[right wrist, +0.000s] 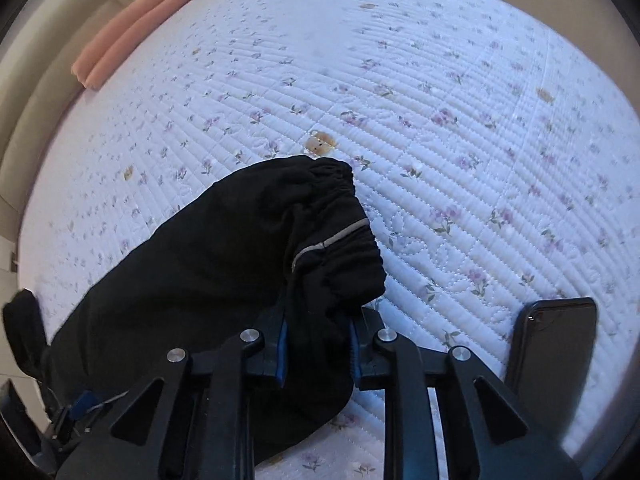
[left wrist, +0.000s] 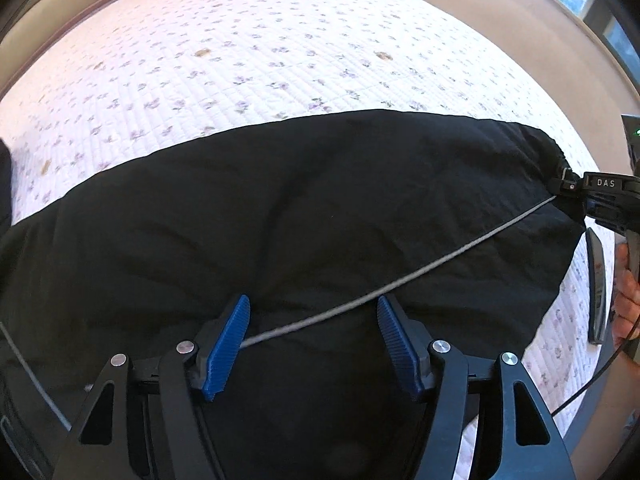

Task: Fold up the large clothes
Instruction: 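Fold the held sleeve across the jacket front with the right gripper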

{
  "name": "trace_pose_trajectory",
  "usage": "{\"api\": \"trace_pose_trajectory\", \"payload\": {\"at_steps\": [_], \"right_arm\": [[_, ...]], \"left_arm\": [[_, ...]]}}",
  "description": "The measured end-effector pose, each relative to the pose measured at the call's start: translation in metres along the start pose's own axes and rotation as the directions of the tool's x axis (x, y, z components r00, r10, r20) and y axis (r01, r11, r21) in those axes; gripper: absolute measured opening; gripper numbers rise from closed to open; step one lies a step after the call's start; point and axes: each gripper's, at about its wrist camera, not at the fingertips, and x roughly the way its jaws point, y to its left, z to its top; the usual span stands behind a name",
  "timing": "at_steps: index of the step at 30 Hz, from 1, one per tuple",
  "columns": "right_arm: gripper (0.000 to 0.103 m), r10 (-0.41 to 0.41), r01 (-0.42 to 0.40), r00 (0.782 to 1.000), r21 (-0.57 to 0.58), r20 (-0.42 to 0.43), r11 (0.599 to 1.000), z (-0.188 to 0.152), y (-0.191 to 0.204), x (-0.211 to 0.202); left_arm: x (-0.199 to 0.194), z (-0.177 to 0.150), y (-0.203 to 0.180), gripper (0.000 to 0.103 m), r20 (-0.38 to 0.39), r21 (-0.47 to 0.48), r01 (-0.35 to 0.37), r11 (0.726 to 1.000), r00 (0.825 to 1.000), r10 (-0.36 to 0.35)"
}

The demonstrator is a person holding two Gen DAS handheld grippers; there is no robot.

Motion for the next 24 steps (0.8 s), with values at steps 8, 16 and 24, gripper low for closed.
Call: {"api": "trace_pose_trajectory", "payload": {"at_steps": [8, 16, 24], "right_arm": [[0.024, 0.095, -0.082, 0.99, -0.125, 0.105, 0.989, -0.024, 0.067, -0.082], [0.023, 0.181, -0.103, 0.972, -0.425, 0.147, 0.899, -0.102, 0.216, -0.144], [0.022, 0.272, -0.17, 0.96, -0.639, 0.064, 0.751, -0.212, 0.369, -0.159]], "left_arm": [[-0.054, -0.036, 0.044, 0.069, 0.035, -0.041, -0.072, 0.997, 0.997, 0.073], [-0.117, -0.096, 0.139, 0.069, 0.041, -0.16, -0.133, 0.978, 0.989, 0.141], [-0.176, -0.204, 0.282, 0.069, -0.046, -0.39, -0.249, 0.886, 0.967, 0.252]]}}
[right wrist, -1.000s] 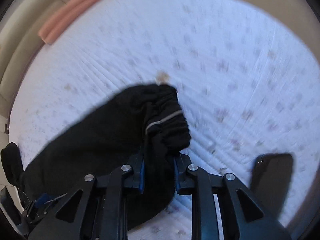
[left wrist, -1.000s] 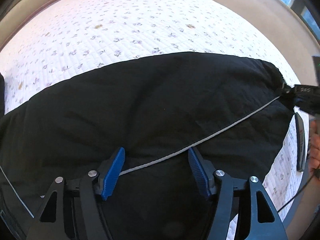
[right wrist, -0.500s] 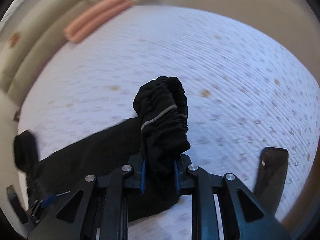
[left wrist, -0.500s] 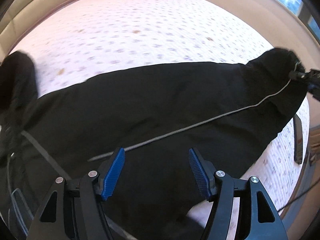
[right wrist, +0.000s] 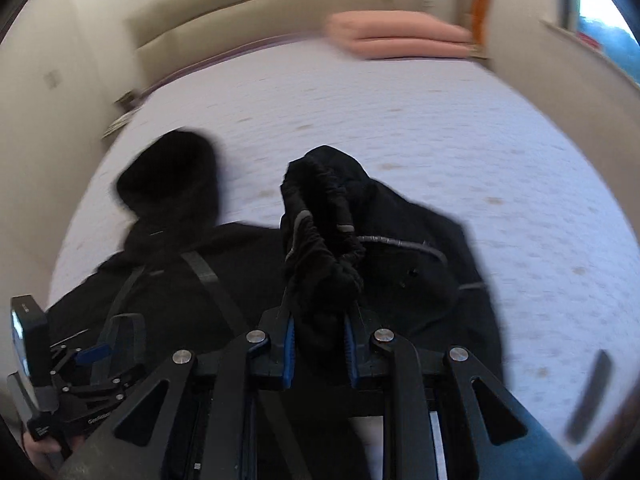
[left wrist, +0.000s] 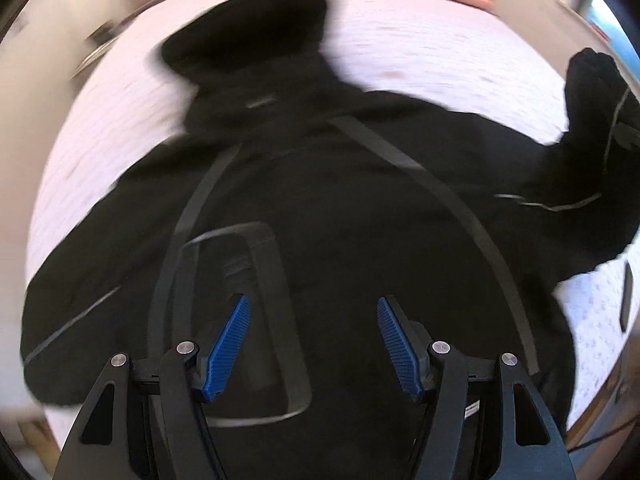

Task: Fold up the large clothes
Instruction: 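Fold the held sleeve across the jacket front with the right gripper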

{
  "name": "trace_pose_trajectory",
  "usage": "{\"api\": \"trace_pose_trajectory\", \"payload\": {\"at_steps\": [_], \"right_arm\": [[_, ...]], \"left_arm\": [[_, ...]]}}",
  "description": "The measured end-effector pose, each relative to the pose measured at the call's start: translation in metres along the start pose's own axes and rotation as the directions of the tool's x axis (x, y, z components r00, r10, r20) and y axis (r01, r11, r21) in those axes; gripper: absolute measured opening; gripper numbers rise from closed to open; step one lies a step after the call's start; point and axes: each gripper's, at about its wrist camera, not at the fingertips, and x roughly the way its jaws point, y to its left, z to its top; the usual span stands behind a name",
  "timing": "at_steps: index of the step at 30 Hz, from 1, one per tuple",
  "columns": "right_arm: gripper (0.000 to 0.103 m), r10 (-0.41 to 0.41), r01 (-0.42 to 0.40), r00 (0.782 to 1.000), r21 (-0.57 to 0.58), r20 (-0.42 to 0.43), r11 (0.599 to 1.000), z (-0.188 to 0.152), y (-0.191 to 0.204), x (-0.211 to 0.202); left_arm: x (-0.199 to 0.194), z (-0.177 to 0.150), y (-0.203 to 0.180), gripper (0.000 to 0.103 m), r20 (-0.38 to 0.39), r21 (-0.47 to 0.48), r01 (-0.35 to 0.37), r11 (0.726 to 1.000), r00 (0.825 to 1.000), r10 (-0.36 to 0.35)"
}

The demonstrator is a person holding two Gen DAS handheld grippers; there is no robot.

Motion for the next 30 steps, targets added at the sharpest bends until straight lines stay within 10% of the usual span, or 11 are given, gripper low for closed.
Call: {"api": "trace_pose_trajectory", "payload": {"at_steps": [9, 16, 23, 30], "right_arm": [[0.022, 0.194, -0.211, 0.972, -0.14, -0.13, 0.967, -0.023, 0.189, 0.062], [0.025, 0.139, -0.223, 0.936, -0.24, -0.323, 0.945, -0.078, 0.281, 0.15], [0.065, 0.118, -0.242, 0.911, -0.282, -0.395, 0.928, -0.106, 0.3, 0.178], [0.065, 0.319, -0.389, 0.883, -0.158, -0.345, 0.908, -0.065, 0.266, 0.1]], "left_arm": [[-0.003, -0.05, 0.143, 0.069, -0.054, -0.243, -0.074, 0.967, 0.997, 0.062], [0.011, -0.055, 0.183, 0.069, -0.062, -0.305, -0.065, 0.95, 0.997, 0.049], [0.02, -0.059, 0.193, 0.069, -0.069, -0.312, -0.045, 0.949, 0.997, 0.024], [0.014, -0.042, 0.186, 0.069, -0.024, -0.268, 0.038, 0.963, 0.999, -0.046]]}}
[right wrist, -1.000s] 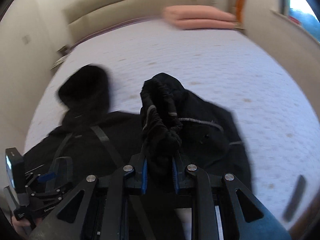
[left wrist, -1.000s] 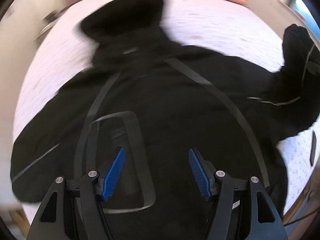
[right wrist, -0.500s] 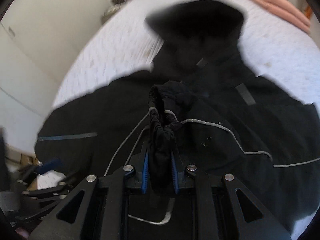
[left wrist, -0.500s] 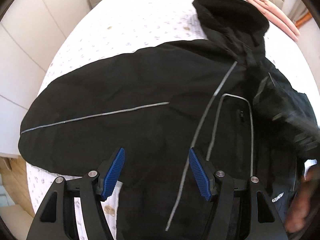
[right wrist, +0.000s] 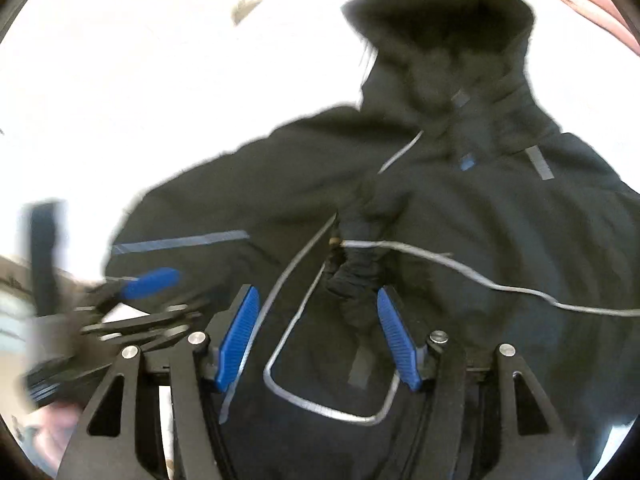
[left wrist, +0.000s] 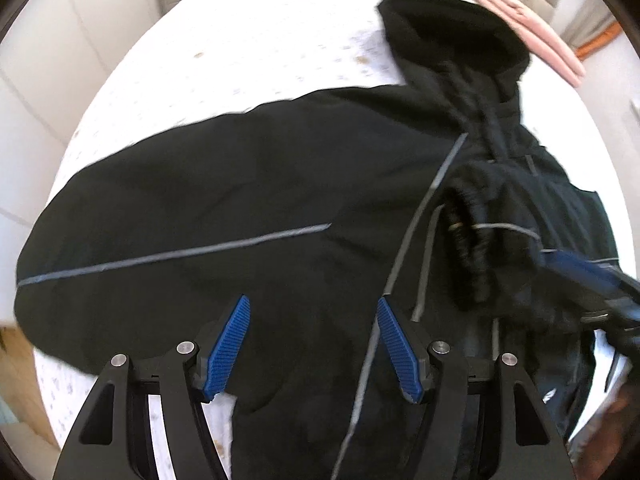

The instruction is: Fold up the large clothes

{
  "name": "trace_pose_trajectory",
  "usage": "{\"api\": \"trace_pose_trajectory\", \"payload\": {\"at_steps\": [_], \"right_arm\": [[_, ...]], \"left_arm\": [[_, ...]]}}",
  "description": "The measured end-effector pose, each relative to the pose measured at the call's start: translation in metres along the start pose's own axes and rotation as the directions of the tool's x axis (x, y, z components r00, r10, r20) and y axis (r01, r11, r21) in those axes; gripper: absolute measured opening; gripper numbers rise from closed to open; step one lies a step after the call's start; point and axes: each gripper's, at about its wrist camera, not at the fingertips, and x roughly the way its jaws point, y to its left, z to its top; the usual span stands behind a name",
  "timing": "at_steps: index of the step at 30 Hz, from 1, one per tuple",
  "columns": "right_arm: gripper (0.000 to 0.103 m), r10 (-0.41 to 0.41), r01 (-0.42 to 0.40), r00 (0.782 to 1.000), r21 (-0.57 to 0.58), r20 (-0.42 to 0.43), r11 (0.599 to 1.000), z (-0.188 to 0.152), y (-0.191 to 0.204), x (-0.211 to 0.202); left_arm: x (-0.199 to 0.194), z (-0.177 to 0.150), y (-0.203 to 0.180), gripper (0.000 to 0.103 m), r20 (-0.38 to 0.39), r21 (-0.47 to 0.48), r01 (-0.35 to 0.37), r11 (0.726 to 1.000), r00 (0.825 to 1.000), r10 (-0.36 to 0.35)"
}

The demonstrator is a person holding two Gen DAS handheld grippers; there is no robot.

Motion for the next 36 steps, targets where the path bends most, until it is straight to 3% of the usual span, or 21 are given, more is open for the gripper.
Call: {"api": "trace_pose_trajectory", "payload": {"at_steps": [2, 4, 5, 6, 9, 12, 15, 19, 22, 23, 24, 28, 31, 34, 36], "right_arm": [[0.065, -0.057, 0.054, 0.995, 0.036, 0.077, 0.998, -0.002, -0.023, -0.034], [0.061, -0.206, 0.197, 0.973, 0.09, 0.106, 0.976, 0.001, -0.057, -0.049], [0.044, -0.283, 0.271, 0.955, 0.128, 0.089, 0.954, -0.001, -0.08, -0.048], [0.032, -0.304, 0.291, 0.951, 0.152, 0.065, 0.944, 0.001, -0.093, -0.043], [0.029, -0.337, 0.329, 0.941, 0.237, -0.003, 0.914, -0.009, -0.135, -0.02], [0.029, -0.275, 0.304, 0.951, 0.262, -0.143, 0.916, -0.027, -0.172, 0.024], [0.029, -0.274, 0.289, 0.957, 0.268, -0.094, 0.919, -0.03, -0.176, 0.026], [0.029, -0.251, 0.267, 0.964, 0.278, -0.092, 0.923, -0.027, -0.18, 0.02], [0.029, -0.246, 0.264, 0.964, 0.278, -0.098, 0.924, -0.028, -0.182, 0.014], [0.029, -0.247, 0.265, 0.964, 0.278, -0.1, 0.923, -0.027, -0.181, 0.014], [0.029, -0.249, 0.268, 0.963, 0.281, -0.104, 0.922, -0.024, -0.181, 0.015], [0.029, -0.251, 0.276, 0.96, 0.279, -0.121, 0.92, -0.015, -0.175, 0.02], [0.029, -0.182, 0.207, 0.978, 0.314, -0.105, 0.927, -0.007, -0.166, 0.009], [0.029, -0.135, 0.152, 0.988, 0.314, -0.073, 0.937, -0.001, -0.153, -0.011], [0.038, -0.129, 0.14, 0.99, 0.291, -0.056, 0.946, 0.003, -0.142, -0.022]], "left_arm": [[0.003, 0.009, -0.013, 0.069, 0.008, 0.025, 0.038, 0.999, 0.999, -0.038], [0.009, 0.016, -0.026, 0.069, 0.003, 0.043, 0.104, 0.994, 0.995, -0.104], [0.013, 0.02, -0.032, 0.069, -0.004, 0.046, 0.142, 0.989, 0.99, -0.142], [0.017, 0.024, -0.039, 0.069, -0.01, 0.049, 0.192, 0.98, 0.981, -0.192], [0.028, 0.034, -0.057, 0.069, -0.024, 0.055, 0.285, 0.957, 0.959, -0.284], [0.052, 0.044, -0.072, 0.069, -0.066, 0.043, 0.335, 0.941, 0.941, -0.332], [0.072, 0.048, -0.078, 0.066, -0.106, 0.019, 0.366, 0.931, 0.926, -0.362], [0.073, 0.047, -0.086, 0.063, -0.089, 0.053, 0.343, 0.938, 0.937, -0.338], [0.068, 0.047, -0.088, 0.044, -0.066, 0.088, 0.311, 0.946, 0.95, -0.306], [0.067, 0.046, -0.088, 0.02, -0.065, 0.096, 0.327, 0.94, 0.944, -0.322], [0.065, 0.046, -0.088, 0.018, -0.075, 0.091, 0.363, 0.927, 0.931, -0.357], [0.038, 0.049, -0.085, 0.016, 0.0, 0.095, 0.376, 0.922, 0.926, -0.377], [0.006, 0.057, -0.069, 0.016, 0.079, 0.08, 0.387, 0.919, 0.916, -0.393], [-0.026, 0.064, -0.039, 0.015, 0.156, 0.06, 0.355, 0.933, 0.92, -0.36], [-0.037, 0.066, -0.015, 0.015, 0.179, 0.031, 0.337, 0.941, 0.924, -0.337]]}}
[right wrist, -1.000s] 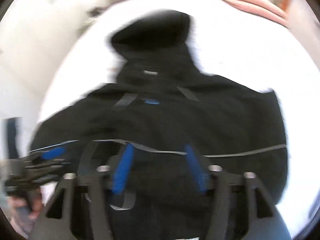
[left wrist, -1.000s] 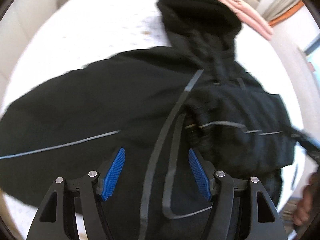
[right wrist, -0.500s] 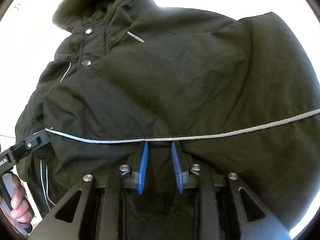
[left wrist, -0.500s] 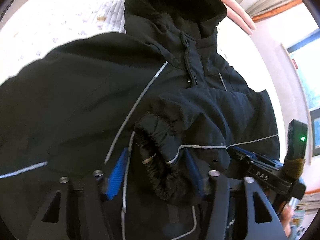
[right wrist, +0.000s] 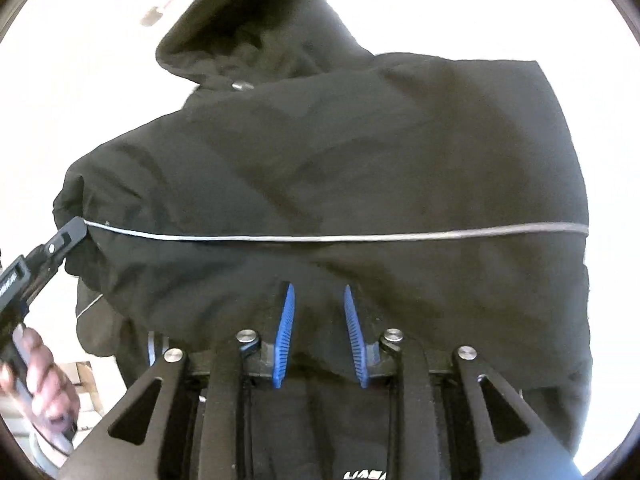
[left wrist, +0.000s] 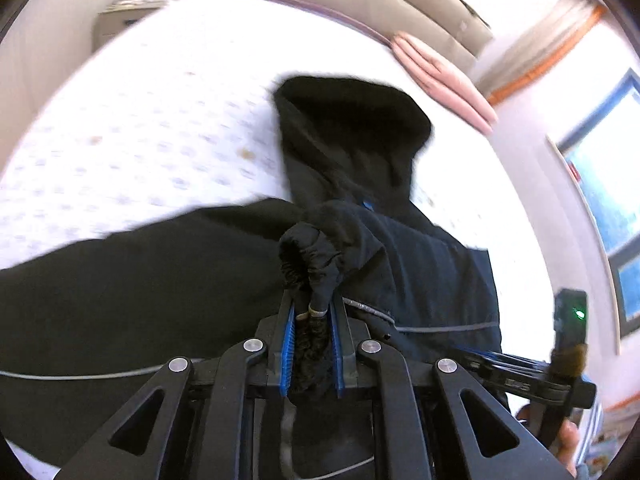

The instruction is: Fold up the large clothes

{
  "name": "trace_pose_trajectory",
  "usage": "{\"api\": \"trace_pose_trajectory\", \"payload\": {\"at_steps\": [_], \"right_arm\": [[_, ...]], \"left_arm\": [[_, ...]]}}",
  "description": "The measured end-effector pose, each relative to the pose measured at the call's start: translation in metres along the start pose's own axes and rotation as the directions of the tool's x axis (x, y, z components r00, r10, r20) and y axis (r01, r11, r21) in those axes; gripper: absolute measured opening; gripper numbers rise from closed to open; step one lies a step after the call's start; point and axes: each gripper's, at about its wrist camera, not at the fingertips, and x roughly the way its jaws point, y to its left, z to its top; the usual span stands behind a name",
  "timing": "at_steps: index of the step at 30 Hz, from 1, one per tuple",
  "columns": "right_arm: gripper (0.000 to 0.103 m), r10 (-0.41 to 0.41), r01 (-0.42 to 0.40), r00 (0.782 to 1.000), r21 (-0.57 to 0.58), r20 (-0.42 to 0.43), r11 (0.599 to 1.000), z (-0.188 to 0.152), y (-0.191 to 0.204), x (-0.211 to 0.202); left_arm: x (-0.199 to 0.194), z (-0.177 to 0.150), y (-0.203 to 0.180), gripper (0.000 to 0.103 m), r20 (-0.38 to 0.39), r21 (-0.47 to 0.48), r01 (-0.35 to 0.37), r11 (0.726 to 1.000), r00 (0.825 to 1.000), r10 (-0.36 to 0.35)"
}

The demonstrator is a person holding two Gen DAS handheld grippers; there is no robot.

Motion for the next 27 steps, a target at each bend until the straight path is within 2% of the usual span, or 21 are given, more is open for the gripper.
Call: {"api": "trace_pose_trajectory", "payload": {"at_steps": [2, 3, 6, 7, 10, 11, 12, 13, 14, 18, 20, 22, 24, 27], "right_arm": [[0.047, -0.005, 0.006, 1.0, -0.027, 0.021, 1.0, 0.001, 0.01, -0.011], [0.047, -0.021, 0.022, 0.999, -0.039, 0.033, 0.999, 0.001, 0.013, -0.011], [0.047, -0.123, 0.128, 0.99, -0.082, 0.066, 0.988, -0.003, 0.021, -0.007], [0.047, -0.166, 0.172, 0.984, -0.088, 0.071, 0.981, 0.0, 0.018, -0.003], [0.047, -0.299, 0.304, 0.952, -0.096, 0.066, 0.948, -0.004, 0.008, 0.014], [0.044, -0.369, 0.373, 0.928, -0.106, 0.056, 0.922, -0.005, 0.002, 0.025], [0.039, -0.414, 0.416, 0.909, -0.108, 0.041, 0.903, -0.004, -0.002, 0.034], [0.039, -0.455, 0.455, 0.89, -0.106, 0.026, 0.884, -0.003, -0.01, 0.042], [0.039, -0.465, 0.465, 0.885, -0.08, 0.023, 0.881, -0.001, -0.021, 0.045], [0.04, -0.442, 0.442, 0.897, 0.013, 0.009, 0.897, 0.012, -0.042, 0.04], [0.042, -0.431, 0.431, 0.902, 0.023, -0.01, 0.902, 0.018, -0.042, 0.036], [0.042, -0.396, 0.396, 0.918, 0.03, -0.005, 0.918, 0.02, -0.036, 0.027], [0.043, -0.339, 0.339, 0.941, 0.023, 0.016, 0.941, 0.019, -0.024, 0.014], [0.044, -0.274, 0.275, 0.961, -0.022, 0.041, 0.961, 0.01, 0.0, -0.001]], "left_arm": [[-0.011, -0.001, 0.023, 0.016, -0.004, -0.031, -0.02, 0.999, 1.0, 0.02], [-0.014, -0.004, 0.033, 0.016, -0.012, -0.042, -0.035, 0.999, 0.999, 0.034], [-0.005, -0.019, 0.062, 0.017, -0.082, -0.06, -0.069, 0.996, 0.995, 0.064], [0.007, -0.027, 0.07, 0.017, -0.135, -0.059, -0.07, 0.996, 0.989, 0.061], [0.032, -0.046, 0.074, 0.025, -0.225, -0.024, -0.11, 0.994, 0.969, 0.102], [0.033, -0.048, 0.072, 0.032, -0.229, -0.016, -0.112, 0.994, 0.968, 0.106], [0.032, -0.051, 0.072, 0.045, -0.234, -0.011, -0.109, 0.994, 0.967, 0.103], [0.028, -0.05, 0.071, 0.051, -0.234, -0.004, -0.102, 0.995, 0.967, 0.098], [0.023, -0.048, 0.07, 0.055, -0.225, 0.007, -0.099, 0.995, 0.969, 0.098], [0.005, -0.039, 0.062, 0.056, -0.169, 0.058, -0.154, 0.986, 0.972, 0.162], [-0.007, -0.032, 0.053, 0.056, -0.129, 0.077, -0.119, 0.99, 0.983, 0.128], [-0.013, -0.027, 0.033, 0.056, -0.119, 0.104, -0.059, 0.993, 0.99, 0.072], [-0.006, -0.027, 0.011, 0.056, -0.124, 0.144, -0.01, 0.99, 0.992, 0.028], [0.014, -0.036, -0.01, 0.056, -0.16, 0.176, 0.032, 0.984, 0.987, -0.003]]}}
